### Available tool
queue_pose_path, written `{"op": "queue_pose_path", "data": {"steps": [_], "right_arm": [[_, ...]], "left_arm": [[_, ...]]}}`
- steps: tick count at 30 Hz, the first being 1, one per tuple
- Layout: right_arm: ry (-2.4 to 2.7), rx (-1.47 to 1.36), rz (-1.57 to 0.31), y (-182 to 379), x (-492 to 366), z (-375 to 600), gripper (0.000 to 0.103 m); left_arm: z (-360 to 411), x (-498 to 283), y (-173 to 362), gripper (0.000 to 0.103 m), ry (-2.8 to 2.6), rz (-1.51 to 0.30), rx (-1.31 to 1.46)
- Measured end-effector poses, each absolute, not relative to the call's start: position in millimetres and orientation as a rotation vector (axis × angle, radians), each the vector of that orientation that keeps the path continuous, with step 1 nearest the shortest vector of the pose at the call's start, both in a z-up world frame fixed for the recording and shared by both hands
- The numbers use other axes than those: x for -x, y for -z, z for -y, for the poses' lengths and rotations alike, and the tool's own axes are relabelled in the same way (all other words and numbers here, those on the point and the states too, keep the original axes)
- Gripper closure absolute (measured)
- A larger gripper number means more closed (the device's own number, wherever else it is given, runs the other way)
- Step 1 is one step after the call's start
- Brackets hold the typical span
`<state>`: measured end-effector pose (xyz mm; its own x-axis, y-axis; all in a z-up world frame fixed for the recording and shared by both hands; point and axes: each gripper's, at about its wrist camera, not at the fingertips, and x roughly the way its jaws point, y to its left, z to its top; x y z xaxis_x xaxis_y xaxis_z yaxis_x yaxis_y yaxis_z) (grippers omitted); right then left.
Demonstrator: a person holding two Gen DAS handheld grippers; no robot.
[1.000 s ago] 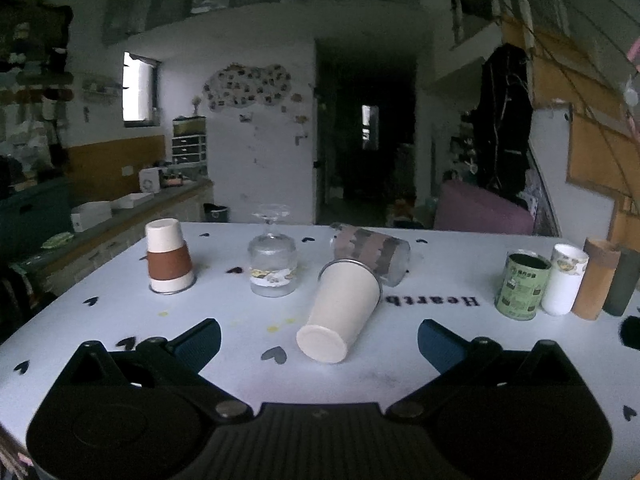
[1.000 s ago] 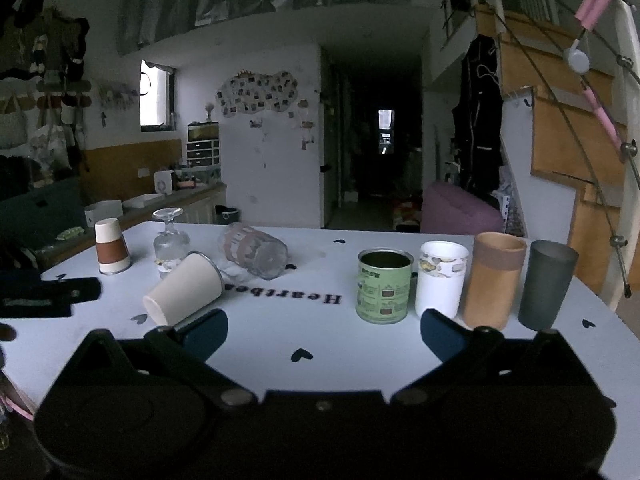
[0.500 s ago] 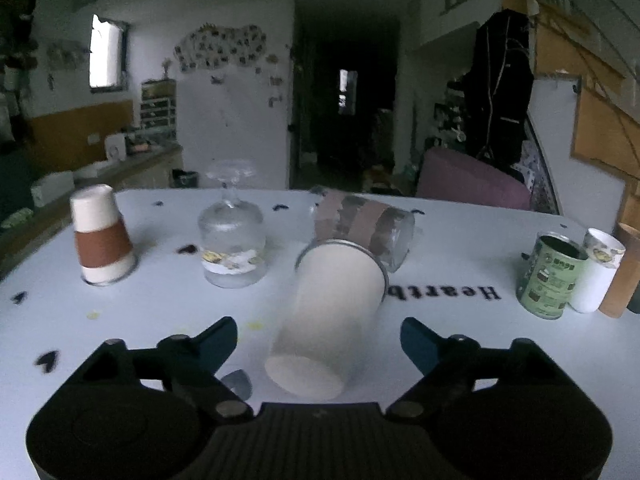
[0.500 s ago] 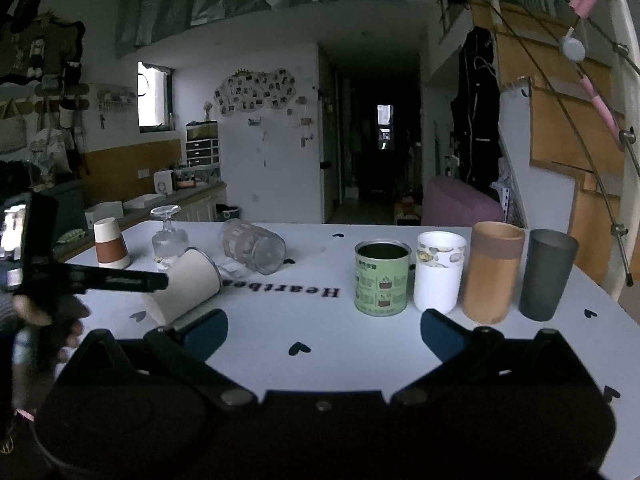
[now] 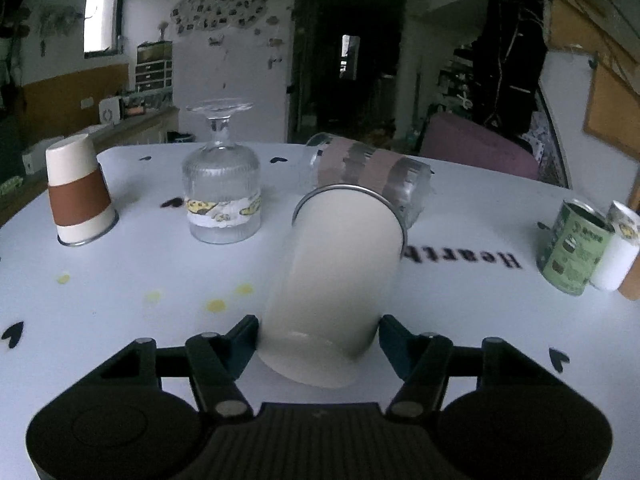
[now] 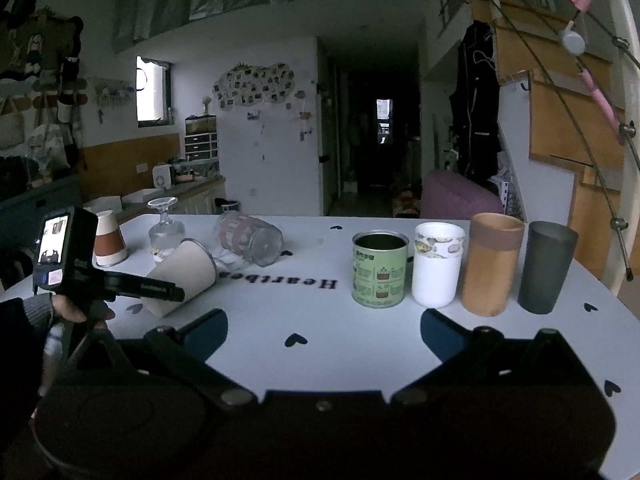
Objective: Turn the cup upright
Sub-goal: 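Move the left gripper to the lying cream cup and grasp its body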
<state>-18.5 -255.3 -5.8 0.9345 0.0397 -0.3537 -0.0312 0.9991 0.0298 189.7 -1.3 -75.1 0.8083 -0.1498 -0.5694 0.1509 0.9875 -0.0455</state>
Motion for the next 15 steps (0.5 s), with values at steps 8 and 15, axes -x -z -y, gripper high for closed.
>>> {"op": "queue_pose_path", "data": {"steps": [8, 15], "right_arm": [[-0.023, -0.042, -0.368, 6.4, 16.4, 258.1, 0.0], [-0.011, -0.082, -0.386, 9.6, 15.4, 263.9, 0.0]], "left_arm": [[20.2, -143.5, 76.9, 0.042, 0.269, -0.592, -0.062], [49.9, -102.1, 76.9, 0.043, 0.395, -0.595, -0.098]]}}
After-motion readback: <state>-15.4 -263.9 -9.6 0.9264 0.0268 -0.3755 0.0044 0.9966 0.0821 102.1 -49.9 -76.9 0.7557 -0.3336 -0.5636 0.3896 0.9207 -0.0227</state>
